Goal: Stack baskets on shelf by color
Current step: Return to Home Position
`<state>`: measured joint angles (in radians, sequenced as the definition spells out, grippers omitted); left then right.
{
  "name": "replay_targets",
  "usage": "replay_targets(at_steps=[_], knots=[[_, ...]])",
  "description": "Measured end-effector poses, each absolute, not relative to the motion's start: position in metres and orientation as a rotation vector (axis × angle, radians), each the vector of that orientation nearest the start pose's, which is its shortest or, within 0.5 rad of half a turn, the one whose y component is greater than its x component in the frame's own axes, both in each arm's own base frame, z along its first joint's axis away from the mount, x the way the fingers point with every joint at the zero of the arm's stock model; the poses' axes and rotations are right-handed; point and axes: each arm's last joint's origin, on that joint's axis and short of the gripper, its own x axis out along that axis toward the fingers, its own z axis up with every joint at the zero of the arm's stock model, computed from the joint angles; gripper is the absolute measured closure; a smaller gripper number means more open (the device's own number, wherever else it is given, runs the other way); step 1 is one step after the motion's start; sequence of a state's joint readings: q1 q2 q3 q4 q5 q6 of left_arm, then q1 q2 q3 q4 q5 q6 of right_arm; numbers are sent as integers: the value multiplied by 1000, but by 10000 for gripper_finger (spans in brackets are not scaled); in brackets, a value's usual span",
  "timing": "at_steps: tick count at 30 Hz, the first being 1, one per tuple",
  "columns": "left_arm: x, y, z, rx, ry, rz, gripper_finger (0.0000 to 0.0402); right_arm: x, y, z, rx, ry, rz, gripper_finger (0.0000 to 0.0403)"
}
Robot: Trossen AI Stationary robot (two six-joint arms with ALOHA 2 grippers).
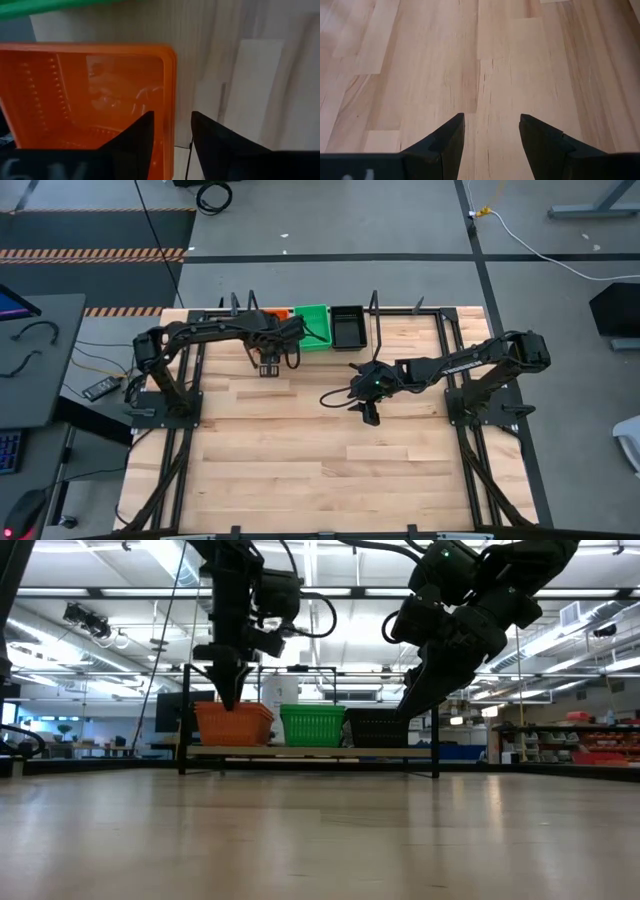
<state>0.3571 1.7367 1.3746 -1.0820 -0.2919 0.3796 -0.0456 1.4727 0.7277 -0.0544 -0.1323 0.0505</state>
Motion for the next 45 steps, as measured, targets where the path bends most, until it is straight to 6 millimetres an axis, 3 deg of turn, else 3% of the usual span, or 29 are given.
replay_targets(at_steps=[10,16,22,39,45], knots=[[313,110,264,273,1488,242,261,282,-9,175,122,798,61,209],[329,112,276,280,1319,262,256,281,-7,174,135,815,64,209],[343,112,270,318,1163,183,259,277,1,171,195,876,110,209],[344,133,259,253,1044,196,258,276,15,171,198,890,131,209],[352,141,238,219,1078,180,259,276,17,171,195,890,138,209]])
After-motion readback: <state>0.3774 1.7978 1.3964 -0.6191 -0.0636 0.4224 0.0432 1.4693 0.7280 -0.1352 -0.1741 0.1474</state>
